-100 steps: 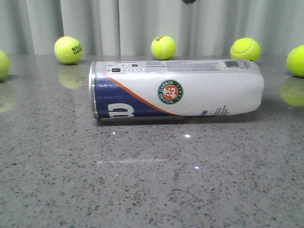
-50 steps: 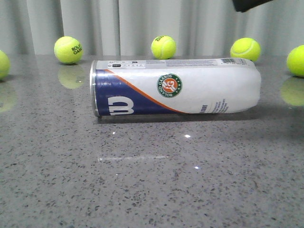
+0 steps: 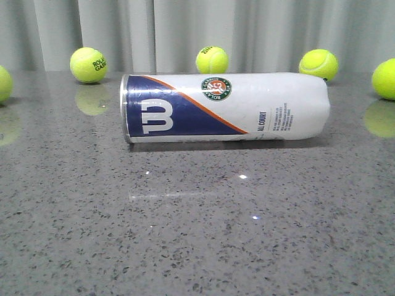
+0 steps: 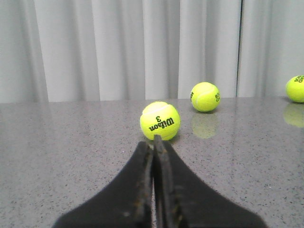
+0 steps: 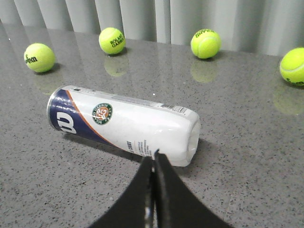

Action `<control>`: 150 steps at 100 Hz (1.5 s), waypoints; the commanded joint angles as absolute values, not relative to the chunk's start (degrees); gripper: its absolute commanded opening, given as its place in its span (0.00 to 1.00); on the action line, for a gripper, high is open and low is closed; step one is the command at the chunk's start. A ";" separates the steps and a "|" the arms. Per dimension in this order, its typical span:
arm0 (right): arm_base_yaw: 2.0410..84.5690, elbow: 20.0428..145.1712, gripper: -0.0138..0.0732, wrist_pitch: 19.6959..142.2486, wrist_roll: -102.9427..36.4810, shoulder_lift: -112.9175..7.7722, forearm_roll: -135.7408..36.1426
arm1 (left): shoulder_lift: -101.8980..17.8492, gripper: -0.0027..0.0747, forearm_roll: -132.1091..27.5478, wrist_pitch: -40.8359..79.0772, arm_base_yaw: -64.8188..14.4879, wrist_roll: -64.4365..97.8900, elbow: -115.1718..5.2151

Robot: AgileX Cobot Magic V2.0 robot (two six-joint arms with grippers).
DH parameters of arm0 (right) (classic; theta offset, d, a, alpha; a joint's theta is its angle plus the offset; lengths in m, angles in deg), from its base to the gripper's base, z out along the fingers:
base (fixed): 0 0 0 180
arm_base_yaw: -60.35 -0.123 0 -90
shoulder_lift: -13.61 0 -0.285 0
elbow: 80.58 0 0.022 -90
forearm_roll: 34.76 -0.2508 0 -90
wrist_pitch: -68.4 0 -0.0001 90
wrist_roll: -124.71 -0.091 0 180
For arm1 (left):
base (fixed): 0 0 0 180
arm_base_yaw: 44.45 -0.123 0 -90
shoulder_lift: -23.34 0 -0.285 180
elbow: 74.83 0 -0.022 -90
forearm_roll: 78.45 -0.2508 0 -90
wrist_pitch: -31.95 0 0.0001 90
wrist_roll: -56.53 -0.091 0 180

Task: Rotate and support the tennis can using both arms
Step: 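Release the can and raise the right gripper away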

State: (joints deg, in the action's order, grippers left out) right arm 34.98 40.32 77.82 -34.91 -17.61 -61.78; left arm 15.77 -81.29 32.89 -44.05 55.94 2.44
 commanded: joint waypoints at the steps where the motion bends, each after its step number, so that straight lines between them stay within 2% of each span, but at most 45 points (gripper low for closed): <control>1: 35.11 40.35 0.09 75.11 -34.24 -13.31 -62.54 | 17.86 0.01 -81.29 38.04 -44.24 56.53 3.47; 9: 35.11 40.08 0.09 78.01 -34.24 -9.83 -62.54 | 17.86 0.01 -81.29 34.26 -44.24 56.53 0.41; 28: 35.11 40.08 0.09 79.03 -34.24 -8.11 -62.54 | 15.30 0.01 -81.29 16.77 -44.24 56.53 -10.01; 67: 35.11 40.08 0.09 79.03 -34.24 -8.11 -62.54 | -3.68 0.02 -81.29 -11.52 -44.24 56.53 -27.29; 76: 35.11 40.08 0.09 79.03 -34.24 -8.11 -62.54 | -7.92 0.13 -80.23 -14.82 -44.24 56.53 -29.40; 81: 35.11 40.08 0.09 79.03 -34.24 -8.11 -62.54 | -9.92 0.25 -78.87 -15.73 -44.24 56.53 -30.22; 93: 35.11 40.08 0.09 79.03 -34.24 -8.11 -62.54 | -13.46 0.60 -76.43 -15.31 -44.24 56.53 -31.06; 100: 35.11 40.08 0.09 79.03 -34.24 -8.11 -62.54 | -15.19 0.73 -74.89 -15.33 -44.24 56.53 -31.56; 105: 35.11 40.08 0.09 79.03 -34.24 -8.11 -62.54 | -16.39 0.76 -72.62 -15.50 -44.24 56.53 -32.06; 118: 35.11 40.08 0.09 79.03 -34.24 -8.11 -62.54 | -20.00 0.77 -61.04 -15.60 -44.24 53.98 -33.24; 139: 35.11 40.08 0.09 79.03 -34.24 -8.11 -62.54 | -27.73 0.77 -29.67 -16.27 -44.24 36.98 -33.85; 150: 35.11 40.08 0.09 79.03 -34.24 -8.11 -62.54 | -33.58 0.77 -22.45 -18.06 -44.24 31.30 -34.81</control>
State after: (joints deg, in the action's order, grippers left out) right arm 34.98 38.61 82.80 -34.67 -7.69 -61.83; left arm -29.36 -32.80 -18.86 -44.05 36.26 -32.13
